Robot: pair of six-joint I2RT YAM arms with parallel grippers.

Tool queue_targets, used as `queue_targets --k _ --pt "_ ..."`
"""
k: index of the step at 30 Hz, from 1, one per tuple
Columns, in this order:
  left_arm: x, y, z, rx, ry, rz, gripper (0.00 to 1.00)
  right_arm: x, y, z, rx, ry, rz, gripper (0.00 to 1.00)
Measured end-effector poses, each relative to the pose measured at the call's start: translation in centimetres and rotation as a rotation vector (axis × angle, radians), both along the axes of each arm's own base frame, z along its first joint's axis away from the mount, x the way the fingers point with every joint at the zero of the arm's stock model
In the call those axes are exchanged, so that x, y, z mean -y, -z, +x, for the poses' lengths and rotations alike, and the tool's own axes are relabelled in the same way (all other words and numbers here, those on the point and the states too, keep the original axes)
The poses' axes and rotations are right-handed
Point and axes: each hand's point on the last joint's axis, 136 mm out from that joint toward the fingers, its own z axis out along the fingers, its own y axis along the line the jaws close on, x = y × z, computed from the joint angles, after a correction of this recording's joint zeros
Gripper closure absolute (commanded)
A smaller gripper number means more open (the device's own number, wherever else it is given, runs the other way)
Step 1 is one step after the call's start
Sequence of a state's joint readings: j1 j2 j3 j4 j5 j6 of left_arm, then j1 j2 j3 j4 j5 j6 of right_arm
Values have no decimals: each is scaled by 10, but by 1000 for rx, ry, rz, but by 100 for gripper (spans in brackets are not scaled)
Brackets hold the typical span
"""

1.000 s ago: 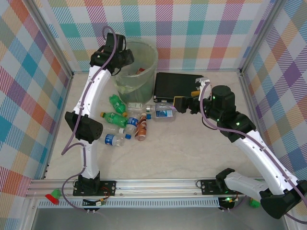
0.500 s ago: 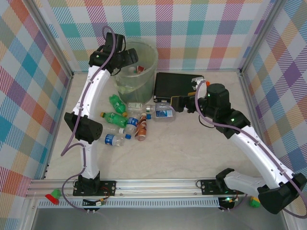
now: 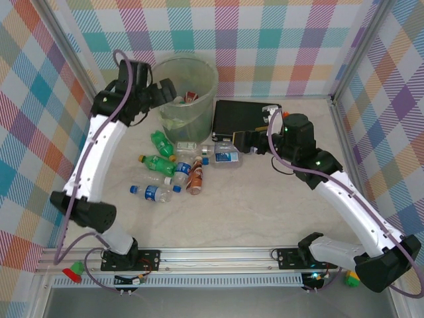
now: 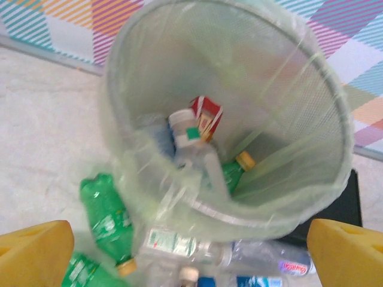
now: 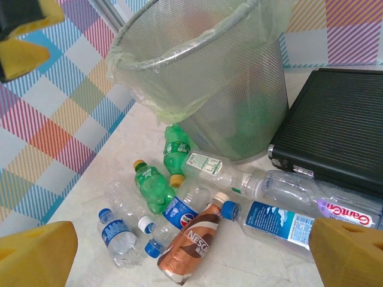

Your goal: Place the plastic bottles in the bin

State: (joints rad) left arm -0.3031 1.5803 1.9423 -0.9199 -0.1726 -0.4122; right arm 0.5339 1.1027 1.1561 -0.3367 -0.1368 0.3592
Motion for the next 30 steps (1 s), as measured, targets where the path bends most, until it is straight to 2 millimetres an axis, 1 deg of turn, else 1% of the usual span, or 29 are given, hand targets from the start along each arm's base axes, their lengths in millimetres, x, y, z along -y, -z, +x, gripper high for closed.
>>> queue_targets --k 5,11,14,17,22,27,30 --pt "-16 19 -38 -22 -46 -38 0 -9 -1 -3 -1 -27 3 1" --pt "-31 51 -82 -78 -110 -96 0 -27 1 -4 -12 -76 0 1" --pt "-39 73 -106 -122 -167 -136 0 -35 2 -5 -17 -99 -1 1" --pt "-50 103 -133 -185 -251 -173 0 -40 1 -8 -17 -117 0 1" --pt "-66 164 -177 -320 -406 -232 2 -43 1 -11 -16 -131 -1 1" --pt "-67 216 -204 -426 -512 -308 4 -44 0 -13 -11 -136 -1 1" --pt "-64 241 -213 -484 -555 -346 5 -43 -3 -16 -3 -139 4 1"
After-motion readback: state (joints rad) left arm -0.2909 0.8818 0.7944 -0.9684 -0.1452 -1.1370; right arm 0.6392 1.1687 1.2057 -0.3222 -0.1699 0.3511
